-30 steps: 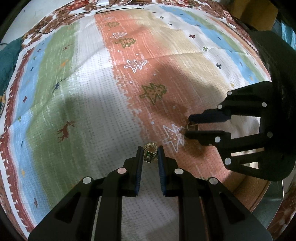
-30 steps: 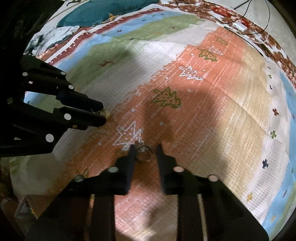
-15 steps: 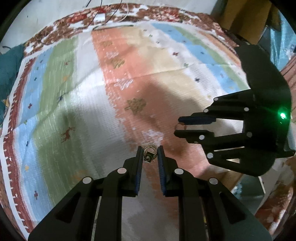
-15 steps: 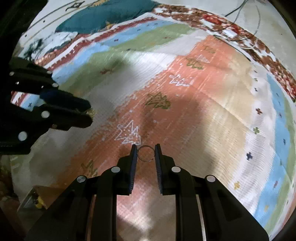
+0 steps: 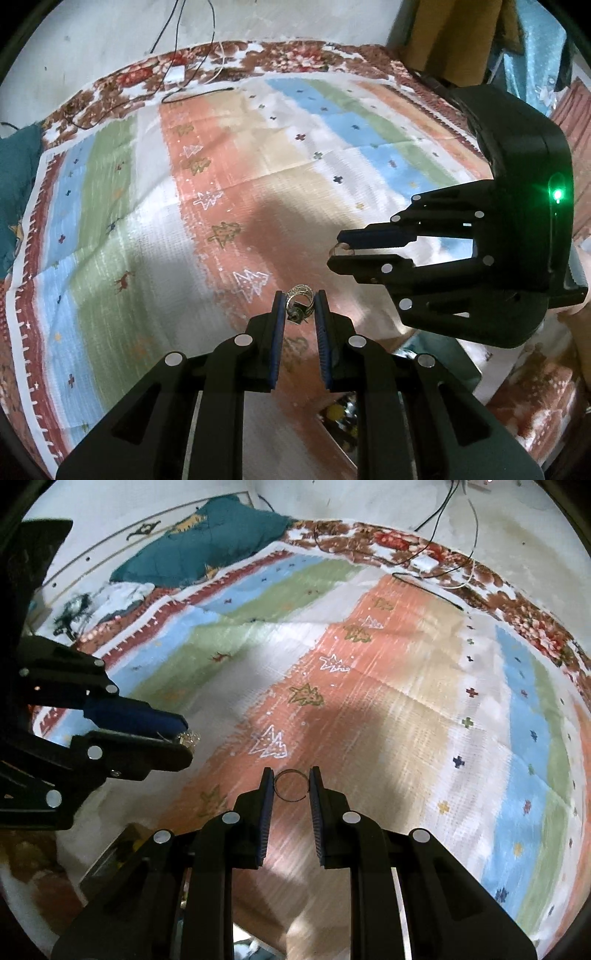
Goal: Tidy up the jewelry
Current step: 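Carry the pendant with the left tool while the right tool carries the ring to the tin, then open the left tool over the tin while the right tool releases the ring inside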
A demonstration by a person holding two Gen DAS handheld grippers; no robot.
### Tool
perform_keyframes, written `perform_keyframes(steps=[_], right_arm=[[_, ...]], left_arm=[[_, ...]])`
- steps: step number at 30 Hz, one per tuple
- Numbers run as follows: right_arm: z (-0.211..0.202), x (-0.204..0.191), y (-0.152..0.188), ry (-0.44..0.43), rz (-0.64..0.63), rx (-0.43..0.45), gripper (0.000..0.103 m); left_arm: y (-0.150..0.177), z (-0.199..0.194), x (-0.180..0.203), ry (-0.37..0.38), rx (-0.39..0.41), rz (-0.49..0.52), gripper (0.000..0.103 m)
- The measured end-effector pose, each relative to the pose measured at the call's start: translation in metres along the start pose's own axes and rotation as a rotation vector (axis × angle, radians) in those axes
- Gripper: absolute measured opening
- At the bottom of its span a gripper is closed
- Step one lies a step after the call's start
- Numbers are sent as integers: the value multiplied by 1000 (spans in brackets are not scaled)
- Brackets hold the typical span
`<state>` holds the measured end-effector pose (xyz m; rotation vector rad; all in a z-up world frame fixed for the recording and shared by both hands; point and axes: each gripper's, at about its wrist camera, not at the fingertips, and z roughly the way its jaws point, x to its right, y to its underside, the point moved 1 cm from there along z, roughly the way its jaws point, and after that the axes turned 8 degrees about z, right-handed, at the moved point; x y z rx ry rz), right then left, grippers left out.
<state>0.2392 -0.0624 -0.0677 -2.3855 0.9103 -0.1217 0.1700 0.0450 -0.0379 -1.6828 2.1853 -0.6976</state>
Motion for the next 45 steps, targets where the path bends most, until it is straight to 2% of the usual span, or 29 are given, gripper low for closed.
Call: perform_keyframes(steps=[15,28,38,40,41,42,45], right_arm=[[-52,-18,36,-8,42,78,20],[-75,-31,71,-31,40,92,20],[-79,-36,88,-39,45,81,20],[-80,-37,90,-34,44,85,27],[-83,-37,91,-36,49,93,40],[-85,-37,92,-34,52,100,48],[-91,-36,96,-21,66,119,51]], left_arm=[[24,-42,33,31,106,-12,15],[42,-49,58,41,116,11,16],[55,-44,70,28,86,9,16],[57,-44,68,14,84,-6,29],[59,-45,67,4,85,-14,34],[61,-46,67,-4,86,-20,42],[66,-50,66,-13,89,-32,50]])
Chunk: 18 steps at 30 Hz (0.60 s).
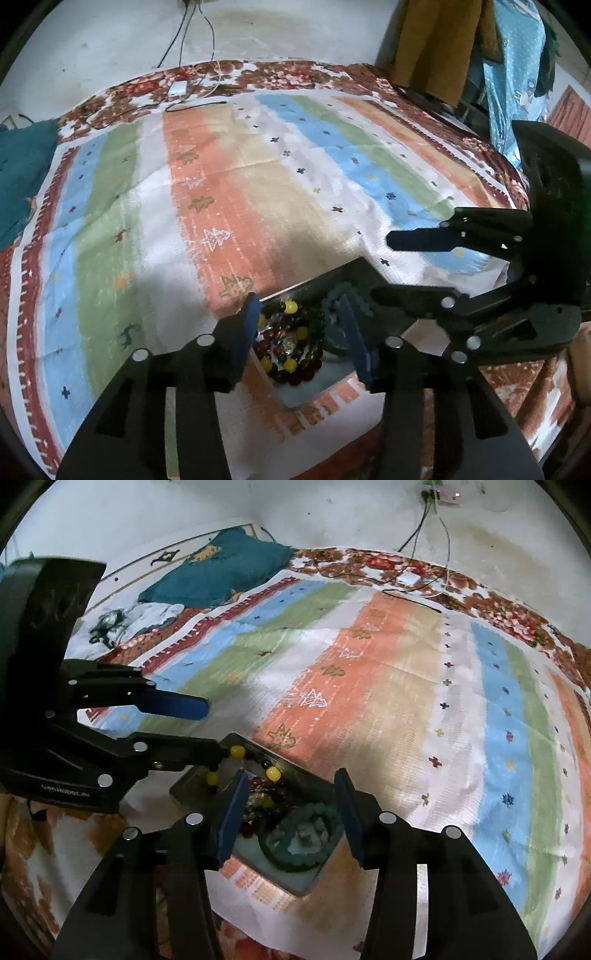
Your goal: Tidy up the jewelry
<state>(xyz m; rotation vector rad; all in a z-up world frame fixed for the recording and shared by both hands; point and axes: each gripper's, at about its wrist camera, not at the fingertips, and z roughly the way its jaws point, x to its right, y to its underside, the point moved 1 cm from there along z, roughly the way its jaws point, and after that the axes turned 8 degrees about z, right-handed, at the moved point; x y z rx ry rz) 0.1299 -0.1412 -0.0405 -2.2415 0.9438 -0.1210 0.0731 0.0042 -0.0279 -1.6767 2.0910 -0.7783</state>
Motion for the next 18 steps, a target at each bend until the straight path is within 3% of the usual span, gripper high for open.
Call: perform_keyframes(steps=[3,5,13,18], right_arm=[[-3,2,6,15,12,-4,57],[-6,1,9,20,12,-6,60],[-24,7,14,50,46,68,88],[-26,7,17,39,50,67,98]], left_arm=[[6,-4,1,-7,4,-15,54],[8,-6,1,-10,7,-21,65],[18,-15,2,-37,31,-50,93],[22,-18,3,-19,35,-77,97]])
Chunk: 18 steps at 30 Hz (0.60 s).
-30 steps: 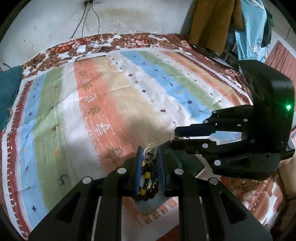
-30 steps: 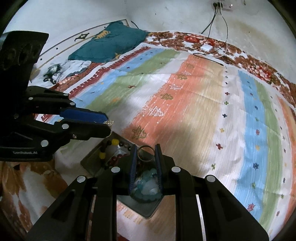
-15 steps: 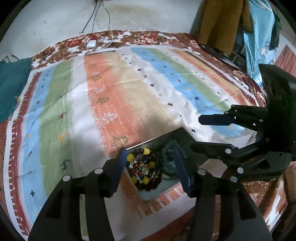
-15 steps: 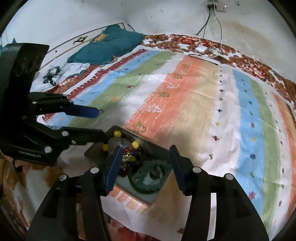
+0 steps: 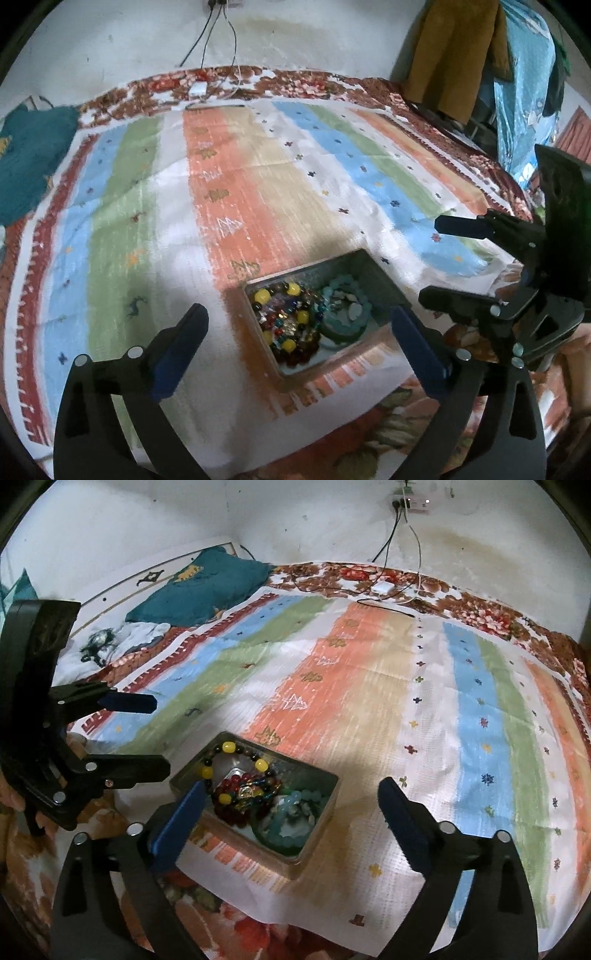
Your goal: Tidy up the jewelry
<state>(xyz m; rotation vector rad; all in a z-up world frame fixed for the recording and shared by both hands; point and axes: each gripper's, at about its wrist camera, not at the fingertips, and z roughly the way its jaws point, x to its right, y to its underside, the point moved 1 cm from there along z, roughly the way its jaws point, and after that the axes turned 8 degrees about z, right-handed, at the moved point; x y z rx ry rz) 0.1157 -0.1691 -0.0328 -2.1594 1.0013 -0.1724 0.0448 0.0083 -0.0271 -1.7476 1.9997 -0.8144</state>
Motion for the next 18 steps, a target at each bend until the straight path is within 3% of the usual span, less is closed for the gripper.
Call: perform_keyframes(steps=[4,18], right_arm=[[-3,-5,4,-9,-14,5,99],[-13,-6,14,6,13,17,99]], left_arm=[[4,-1,6,-41,0,22,97],[11,-11,21,-83,41,56,97]])
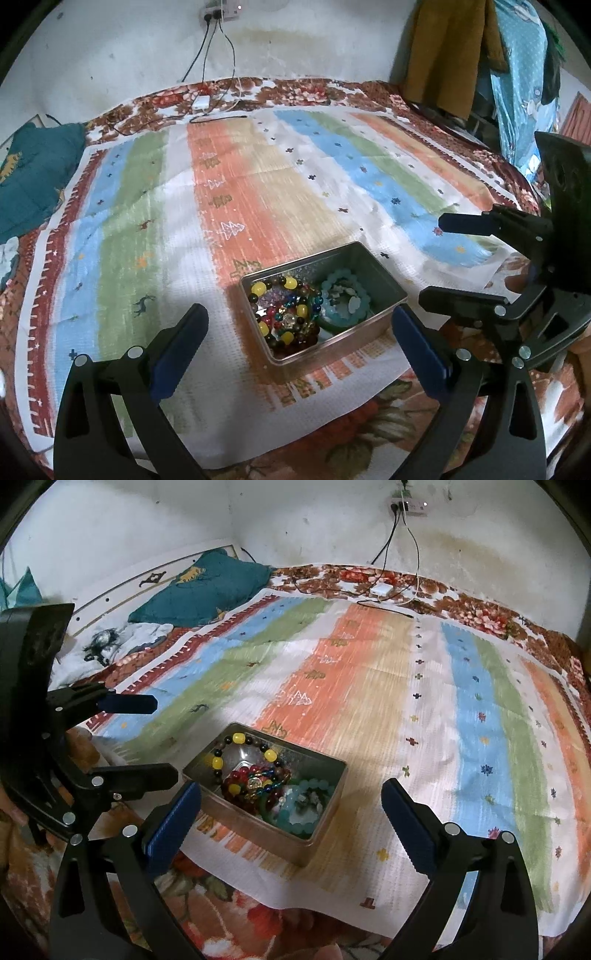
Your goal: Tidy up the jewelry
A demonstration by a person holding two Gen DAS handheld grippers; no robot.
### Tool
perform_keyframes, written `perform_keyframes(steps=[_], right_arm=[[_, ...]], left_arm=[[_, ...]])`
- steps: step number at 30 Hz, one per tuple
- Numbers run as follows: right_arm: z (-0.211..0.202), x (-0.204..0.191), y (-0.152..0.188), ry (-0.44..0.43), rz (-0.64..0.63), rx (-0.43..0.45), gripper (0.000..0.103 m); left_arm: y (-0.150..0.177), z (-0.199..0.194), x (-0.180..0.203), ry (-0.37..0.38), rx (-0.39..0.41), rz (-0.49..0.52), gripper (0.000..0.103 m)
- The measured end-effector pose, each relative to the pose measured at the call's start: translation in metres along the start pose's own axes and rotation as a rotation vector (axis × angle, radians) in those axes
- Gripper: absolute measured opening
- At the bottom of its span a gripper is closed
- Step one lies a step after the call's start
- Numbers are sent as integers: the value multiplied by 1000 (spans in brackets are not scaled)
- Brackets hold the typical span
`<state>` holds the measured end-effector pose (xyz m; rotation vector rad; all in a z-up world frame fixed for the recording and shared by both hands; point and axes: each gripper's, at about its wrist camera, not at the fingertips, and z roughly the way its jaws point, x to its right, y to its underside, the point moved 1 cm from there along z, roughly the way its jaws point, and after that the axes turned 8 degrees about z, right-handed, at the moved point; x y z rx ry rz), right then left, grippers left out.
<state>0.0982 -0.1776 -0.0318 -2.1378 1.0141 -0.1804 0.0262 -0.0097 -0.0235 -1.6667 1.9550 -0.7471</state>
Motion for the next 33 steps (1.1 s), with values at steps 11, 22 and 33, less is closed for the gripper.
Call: perform_keyframes(steps=[11,22,33], right_arm=[[-1,2,3,15,18,-4,99],[0,2,4,24,14,-7,99],[0,11,3,33,50,-11,99]], left_arm=[[1,-1,1,-17,-1,-6,97],[2,-2,4,-14,1,6,97],[0,-3,6,-3,-1,3,97]])
